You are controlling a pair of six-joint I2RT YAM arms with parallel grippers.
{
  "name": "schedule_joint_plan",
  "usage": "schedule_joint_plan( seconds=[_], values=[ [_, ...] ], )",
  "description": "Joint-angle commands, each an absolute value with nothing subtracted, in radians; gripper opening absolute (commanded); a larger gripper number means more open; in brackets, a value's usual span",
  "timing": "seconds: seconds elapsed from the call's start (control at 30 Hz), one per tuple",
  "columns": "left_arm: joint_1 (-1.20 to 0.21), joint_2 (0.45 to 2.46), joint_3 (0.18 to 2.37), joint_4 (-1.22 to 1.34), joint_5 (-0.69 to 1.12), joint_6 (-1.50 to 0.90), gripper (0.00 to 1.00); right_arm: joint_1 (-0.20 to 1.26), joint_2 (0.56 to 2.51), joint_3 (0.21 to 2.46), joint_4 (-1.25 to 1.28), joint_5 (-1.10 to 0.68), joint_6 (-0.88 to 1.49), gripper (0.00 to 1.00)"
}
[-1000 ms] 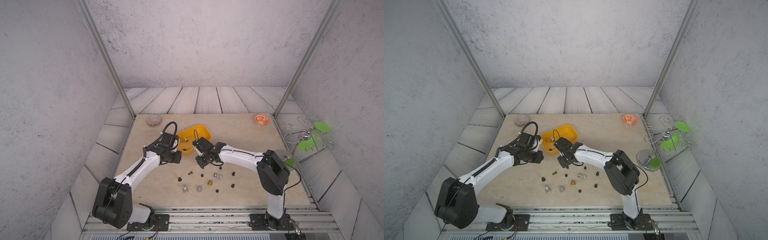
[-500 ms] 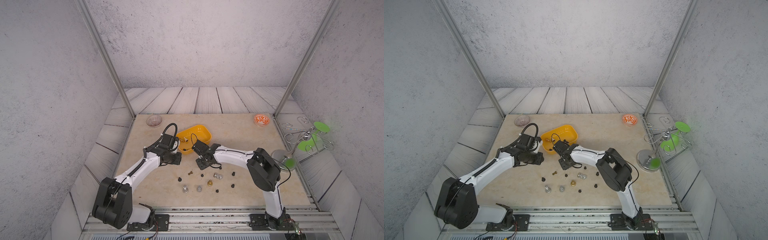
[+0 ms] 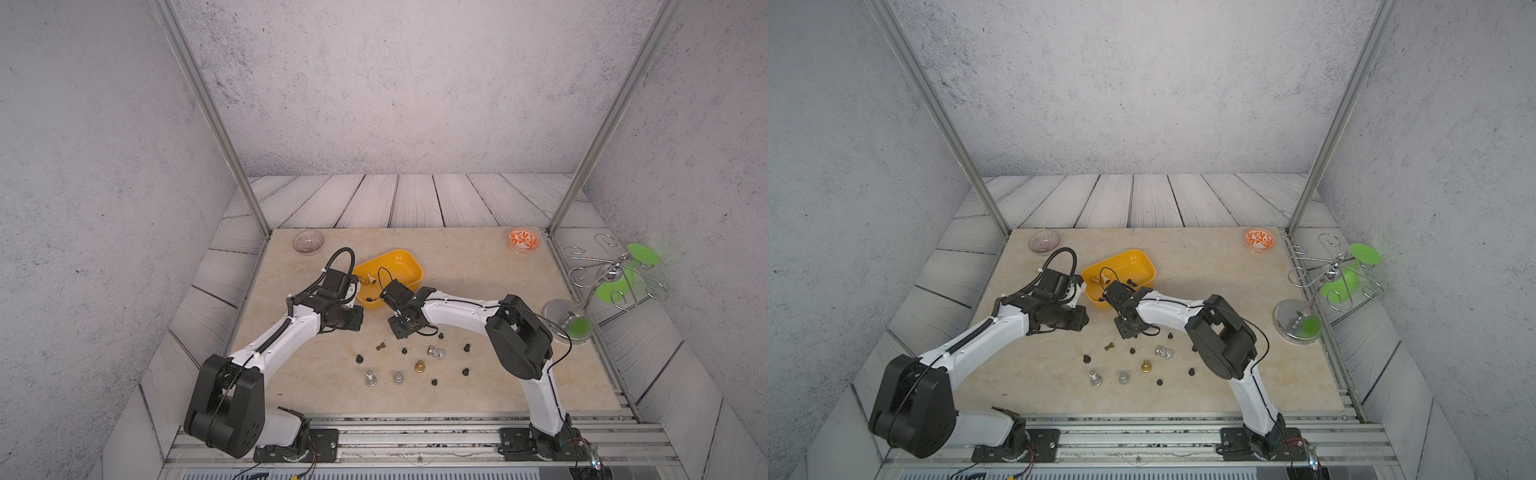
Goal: Put the chess pieces into the storage box
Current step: Pick up the chess piece at the center of the board.
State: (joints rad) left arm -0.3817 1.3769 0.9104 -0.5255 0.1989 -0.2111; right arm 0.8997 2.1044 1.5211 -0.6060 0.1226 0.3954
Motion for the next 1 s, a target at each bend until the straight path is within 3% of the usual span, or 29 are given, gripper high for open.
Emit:
schedule_joint_plan(
  seconds=[0.0, 0.3, 0.63, 0.97],
  values=[
    [-0.377, 1.359, 0.902, -0.518, 0.205, -0.224, 0.27, 0.905, 2.151, 1.533, -0.638, 0.12, 0.407, 0.32],
    [-0.377, 1.364, 0.903, -0.517, 0.203, -0.224, 0.27, 0.905, 2.146, 1.519, -0.635, 0.116, 0.409, 0.23],
    [-0.377, 1.362, 0.911, -0.522, 0.199, -0.221, 0.27, 0.891, 2.05, 1.536, -0.642, 0.114, 0.363, 0.22],
    [-0.377, 1.361, 0.914, -0.529, 0.193, -0.22, 0.27, 0.811, 1.957, 1.716, -0.691, 0.127, 0.21, 0.23]
  ],
)
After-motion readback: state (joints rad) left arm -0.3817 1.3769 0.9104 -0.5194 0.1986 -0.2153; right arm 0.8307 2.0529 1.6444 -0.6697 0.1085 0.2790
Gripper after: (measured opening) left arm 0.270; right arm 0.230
